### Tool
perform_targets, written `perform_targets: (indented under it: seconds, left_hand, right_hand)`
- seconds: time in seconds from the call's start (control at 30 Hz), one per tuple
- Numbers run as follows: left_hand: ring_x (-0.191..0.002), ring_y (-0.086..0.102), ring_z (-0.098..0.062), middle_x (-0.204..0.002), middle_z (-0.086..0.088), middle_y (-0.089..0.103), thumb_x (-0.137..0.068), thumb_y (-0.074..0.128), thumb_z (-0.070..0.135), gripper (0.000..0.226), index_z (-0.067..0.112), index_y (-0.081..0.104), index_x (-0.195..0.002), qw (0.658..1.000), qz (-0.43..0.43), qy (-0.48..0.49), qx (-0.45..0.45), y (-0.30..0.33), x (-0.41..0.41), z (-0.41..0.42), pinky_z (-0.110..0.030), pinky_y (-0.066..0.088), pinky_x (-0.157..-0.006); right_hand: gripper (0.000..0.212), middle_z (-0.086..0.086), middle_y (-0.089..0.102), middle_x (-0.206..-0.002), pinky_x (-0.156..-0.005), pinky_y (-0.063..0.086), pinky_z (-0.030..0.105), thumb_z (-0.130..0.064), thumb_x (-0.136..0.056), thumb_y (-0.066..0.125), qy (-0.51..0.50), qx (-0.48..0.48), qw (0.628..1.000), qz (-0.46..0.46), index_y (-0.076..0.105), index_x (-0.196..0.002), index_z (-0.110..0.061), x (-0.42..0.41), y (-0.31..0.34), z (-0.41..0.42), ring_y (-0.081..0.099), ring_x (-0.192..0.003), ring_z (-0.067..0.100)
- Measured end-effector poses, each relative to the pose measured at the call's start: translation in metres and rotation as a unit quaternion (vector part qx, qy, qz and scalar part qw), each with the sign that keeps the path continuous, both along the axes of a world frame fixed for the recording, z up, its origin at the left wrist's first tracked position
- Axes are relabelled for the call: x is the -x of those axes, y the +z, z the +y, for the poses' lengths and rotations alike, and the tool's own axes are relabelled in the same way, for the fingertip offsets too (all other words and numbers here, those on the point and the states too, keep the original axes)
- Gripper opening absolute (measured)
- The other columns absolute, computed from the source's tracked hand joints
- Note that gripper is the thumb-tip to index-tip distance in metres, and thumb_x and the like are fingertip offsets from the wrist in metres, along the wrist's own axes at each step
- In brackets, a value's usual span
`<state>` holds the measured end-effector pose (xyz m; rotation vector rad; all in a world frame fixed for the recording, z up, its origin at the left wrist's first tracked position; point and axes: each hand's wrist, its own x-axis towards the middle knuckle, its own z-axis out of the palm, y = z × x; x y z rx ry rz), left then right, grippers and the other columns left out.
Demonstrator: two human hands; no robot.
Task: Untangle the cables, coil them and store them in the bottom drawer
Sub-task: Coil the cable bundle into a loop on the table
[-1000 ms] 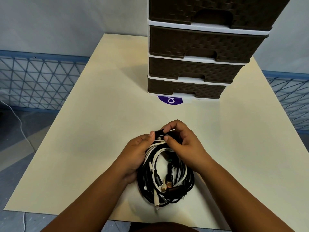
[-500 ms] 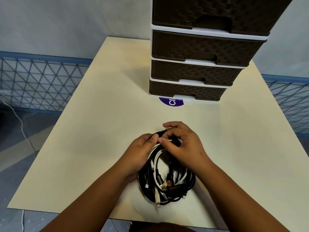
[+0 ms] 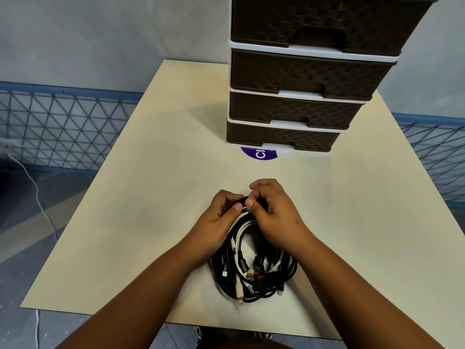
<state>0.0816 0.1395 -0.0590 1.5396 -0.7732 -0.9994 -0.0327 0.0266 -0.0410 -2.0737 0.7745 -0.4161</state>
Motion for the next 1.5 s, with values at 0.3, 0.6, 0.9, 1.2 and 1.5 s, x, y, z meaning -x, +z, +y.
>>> perform_targets:
  seconds: [0.3,0.6,0.9,1.2,1.5]
  left_hand:
    - [-0.097,0.068,-0.013,-0.105,0.000,0.071,-0.100,0.049,0.013,0.013,0.020,0.059,-0.107,0.996,0.081,0.029,-0.006,0.002,0.003,-0.002,-0.027,0.050,-0.081]
    - [-0.100,0.067,-0.014,-0.109,0.001,0.071,-0.094,0.051,0.005,0.024,0.024,0.060,-0.107,0.999,0.039,0.030,-0.024,0.000,0.002,-0.002,-0.031,0.051,-0.085]
    - [-0.109,0.064,-0.007,-0.116,0.009,0.070,-0.100,0.051,0.025,0.024,0.028,0.068,-0.116,0.997,-0.019,-0.023,-0.064,0.016,-0.011,-0.007,-0.030,0.048,-0.098]
    - [-0.125,0.041,0.013,-0.139,0.024,0.048,-0.098,0.048,0.047,0.041,0.041,0.049,-0.139,0.996,-0.044,-0.023,-0.069,0.016,0.001,0.025,-0.014,0.033,-0.102]
    - [-0.134,0.032,0.012,-0.138,0.035,0.037,-0.085,0.050,0.050,0.052,0.047,0.038,-0.136,0.991,-0.129,0.009,-0.028,0.000,0.031,0.025,-0.019,0.027,-0.111]
  right_hand:
    - [0.012,-0.004,0.059,-0.109,-0.077,0.036,0.008,-0.018,-0.093,0.061,0.017,-0.016,0.999,0.029,0.059,-0.082,-0.022,-0.003,0.009,-0.009,0.055,-0.100,0.008]
    - [0.005,0.000,0.051,-0.110,-0.078,0.039,0.014,-0.012,-0.097,0.052,0.015,0.055,0.998,0.029,0.056,-0.095,-0.012,-0.002,0.005,0.000,0.052,-0.095,0.011]
    - [0.012,-0.002,0.061,-0.102,-0.072,0.042,0.023,-0.026,-0.097,0.056,-0.035,-0.012,0.998,0.053,0.061,-0.092,-0.016,0.009,0.005,-0.013,0.058,-0.091,0.012]
    - [0.006,-0.005,0.063,-0.101,-0.072,0.047,0.022,-0.028,-0.095,0.059,-0.119,-0.042,0.992,0.006,0.059,-0.092,-0.024,0.033,-0.003,-0.010,0.062,-0.091,0.009]
    - [0.033,-0.011,0.062,-0.125,-0.094,0.052,0.026,-0.035,-0.096,0.059,-0.124,-0.112,0.983,-0.069,0.055,-0.128,-0.031,0.054,-0.017,0.013,0.060,-0.111,-0.001]
